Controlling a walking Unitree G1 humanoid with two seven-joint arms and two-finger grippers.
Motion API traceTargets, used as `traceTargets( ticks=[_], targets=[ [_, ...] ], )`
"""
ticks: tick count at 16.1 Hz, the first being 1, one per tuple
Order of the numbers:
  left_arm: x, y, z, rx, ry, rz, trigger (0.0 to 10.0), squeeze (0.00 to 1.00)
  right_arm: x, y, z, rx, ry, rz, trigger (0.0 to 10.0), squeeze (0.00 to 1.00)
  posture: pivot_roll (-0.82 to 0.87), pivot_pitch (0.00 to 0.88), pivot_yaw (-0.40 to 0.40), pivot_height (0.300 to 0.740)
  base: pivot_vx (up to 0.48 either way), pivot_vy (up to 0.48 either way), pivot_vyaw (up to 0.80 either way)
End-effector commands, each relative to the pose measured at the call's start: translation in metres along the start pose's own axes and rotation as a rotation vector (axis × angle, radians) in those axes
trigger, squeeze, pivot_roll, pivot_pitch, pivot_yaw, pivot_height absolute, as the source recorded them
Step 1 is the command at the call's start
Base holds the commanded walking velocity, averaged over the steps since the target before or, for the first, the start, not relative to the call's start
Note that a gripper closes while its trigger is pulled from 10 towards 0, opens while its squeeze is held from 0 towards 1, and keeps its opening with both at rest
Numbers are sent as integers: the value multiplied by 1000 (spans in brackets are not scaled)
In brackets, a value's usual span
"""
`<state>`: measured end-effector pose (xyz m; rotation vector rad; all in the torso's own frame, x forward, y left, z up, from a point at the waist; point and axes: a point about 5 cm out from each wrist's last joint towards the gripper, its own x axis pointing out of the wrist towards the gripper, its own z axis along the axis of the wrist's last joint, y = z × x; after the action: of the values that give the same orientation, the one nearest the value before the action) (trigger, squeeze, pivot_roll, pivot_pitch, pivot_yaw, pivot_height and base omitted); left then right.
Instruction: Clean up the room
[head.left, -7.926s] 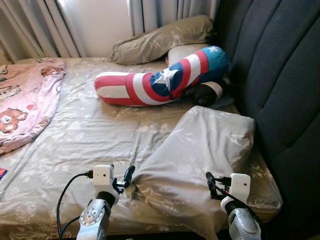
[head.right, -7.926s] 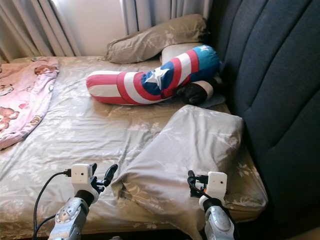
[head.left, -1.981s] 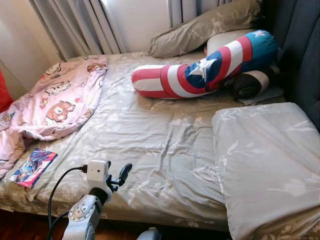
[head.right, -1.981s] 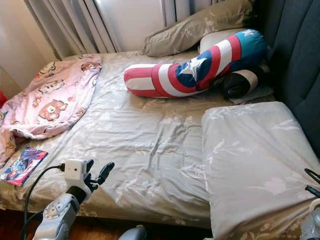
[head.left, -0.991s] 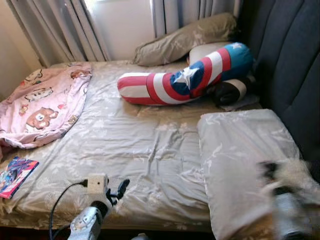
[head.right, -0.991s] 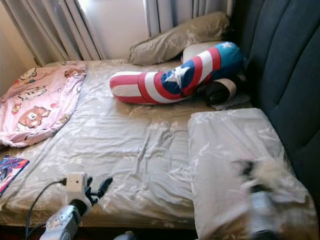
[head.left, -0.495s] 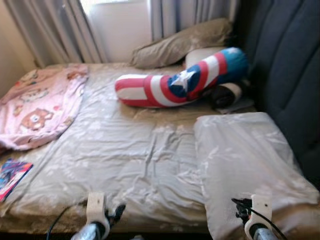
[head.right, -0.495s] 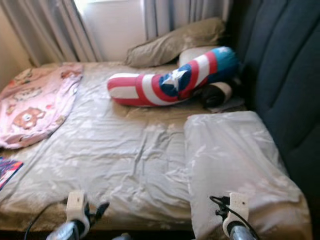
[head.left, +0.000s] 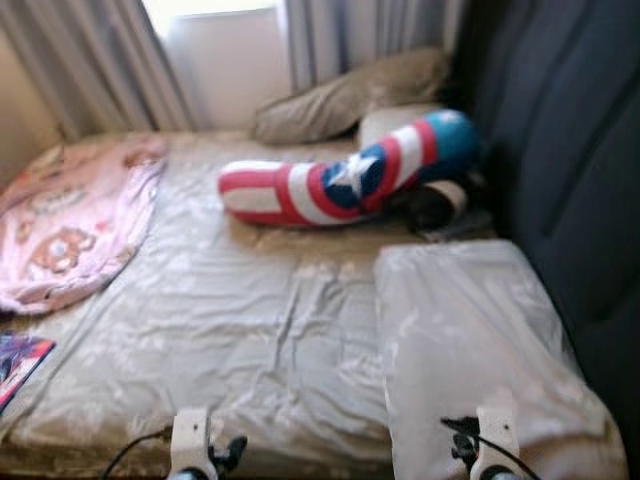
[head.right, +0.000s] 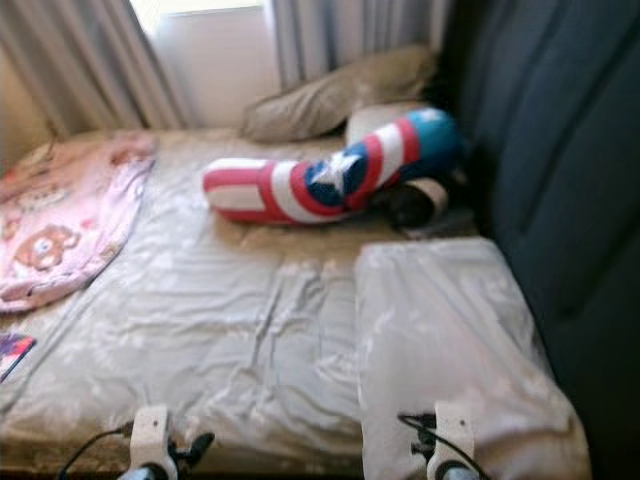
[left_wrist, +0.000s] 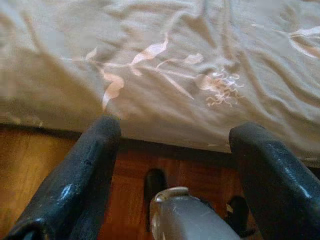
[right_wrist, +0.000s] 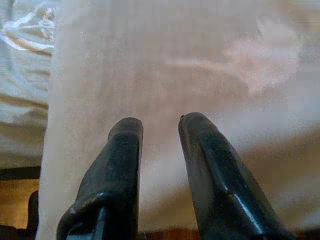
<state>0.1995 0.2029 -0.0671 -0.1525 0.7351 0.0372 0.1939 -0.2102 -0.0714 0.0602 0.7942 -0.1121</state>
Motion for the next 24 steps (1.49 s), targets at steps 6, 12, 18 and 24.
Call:
traceTargets(
  ticks=[6,12,18,24],
  targets=[
    [-5,9,-13,20,71,24,10000,0,-6,7,-26,46,78,-21,10000,0,-28,0,28,740,0,0,0],
    [0,-2,-10,57,90,-11,10000,0,-7,18,-30,48,91,13,10000,0,-19,0,32,740,0,0,0],
    [-1,-6,-15,51,119,-12,10000,0,-7,17,-31,-14,98,1,10000,0,-27,0,28,740,0,174,316],
    [-3,-3,-21,55,136,-3,10000,0,-9,17,-36,3,108,1,10000,0,-26,0,27,740,0,432,0]
  ],
)
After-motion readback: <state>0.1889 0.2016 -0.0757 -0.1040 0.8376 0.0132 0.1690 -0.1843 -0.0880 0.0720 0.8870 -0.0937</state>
